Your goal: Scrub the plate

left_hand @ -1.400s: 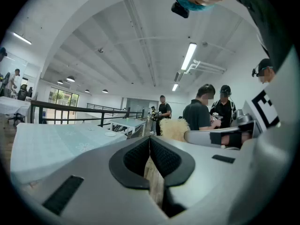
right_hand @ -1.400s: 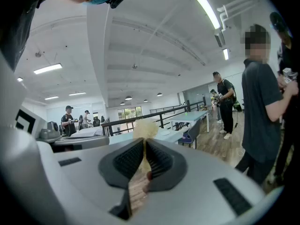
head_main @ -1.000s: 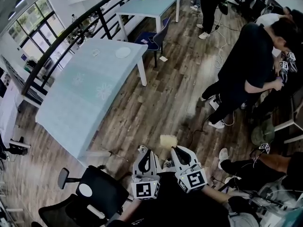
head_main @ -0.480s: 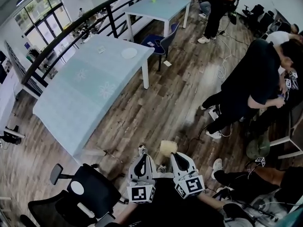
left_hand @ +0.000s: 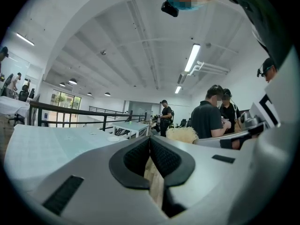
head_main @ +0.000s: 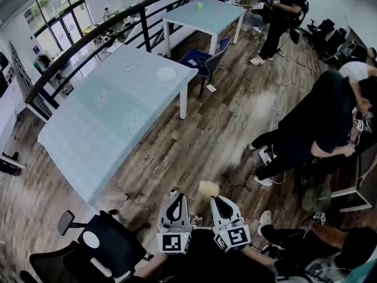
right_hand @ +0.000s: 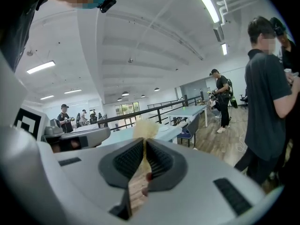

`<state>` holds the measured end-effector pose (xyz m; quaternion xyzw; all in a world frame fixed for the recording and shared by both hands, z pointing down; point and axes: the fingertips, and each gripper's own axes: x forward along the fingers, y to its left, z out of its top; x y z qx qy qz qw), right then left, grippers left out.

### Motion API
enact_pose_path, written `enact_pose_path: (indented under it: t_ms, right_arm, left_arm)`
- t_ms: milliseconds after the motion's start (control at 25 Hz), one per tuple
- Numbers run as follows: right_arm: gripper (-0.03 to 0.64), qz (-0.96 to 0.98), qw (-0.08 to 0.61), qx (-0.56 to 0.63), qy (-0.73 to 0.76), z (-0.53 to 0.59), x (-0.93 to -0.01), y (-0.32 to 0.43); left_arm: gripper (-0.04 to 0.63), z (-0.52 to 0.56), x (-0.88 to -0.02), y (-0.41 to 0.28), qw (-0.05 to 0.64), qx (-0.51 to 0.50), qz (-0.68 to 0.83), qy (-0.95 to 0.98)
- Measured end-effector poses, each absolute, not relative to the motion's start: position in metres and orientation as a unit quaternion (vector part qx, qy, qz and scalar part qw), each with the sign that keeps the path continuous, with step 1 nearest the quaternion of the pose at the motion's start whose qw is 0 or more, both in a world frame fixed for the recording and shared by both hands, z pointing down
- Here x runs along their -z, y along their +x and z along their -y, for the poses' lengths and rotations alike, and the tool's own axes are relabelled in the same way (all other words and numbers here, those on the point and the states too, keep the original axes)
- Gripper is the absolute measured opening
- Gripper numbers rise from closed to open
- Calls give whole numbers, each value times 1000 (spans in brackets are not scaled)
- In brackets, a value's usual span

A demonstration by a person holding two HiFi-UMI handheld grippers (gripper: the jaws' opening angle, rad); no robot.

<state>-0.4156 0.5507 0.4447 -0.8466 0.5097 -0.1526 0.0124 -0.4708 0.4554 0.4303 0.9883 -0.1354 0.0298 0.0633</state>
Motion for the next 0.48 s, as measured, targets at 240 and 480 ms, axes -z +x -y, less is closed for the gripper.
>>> enact_pose_path:
  t_ms: [240, 480]
  right_arm:
    - [29, -519, -1, 156, -841, -512, -442, -391]
    - [29, -516, 2, 152, -843, -472, -438, -360]
  left_arm:
    - [14, -420, -430, -437, 85, -31, 137, 986]
    - [14, -385, -421, -402, 73, -17, 122, 990]
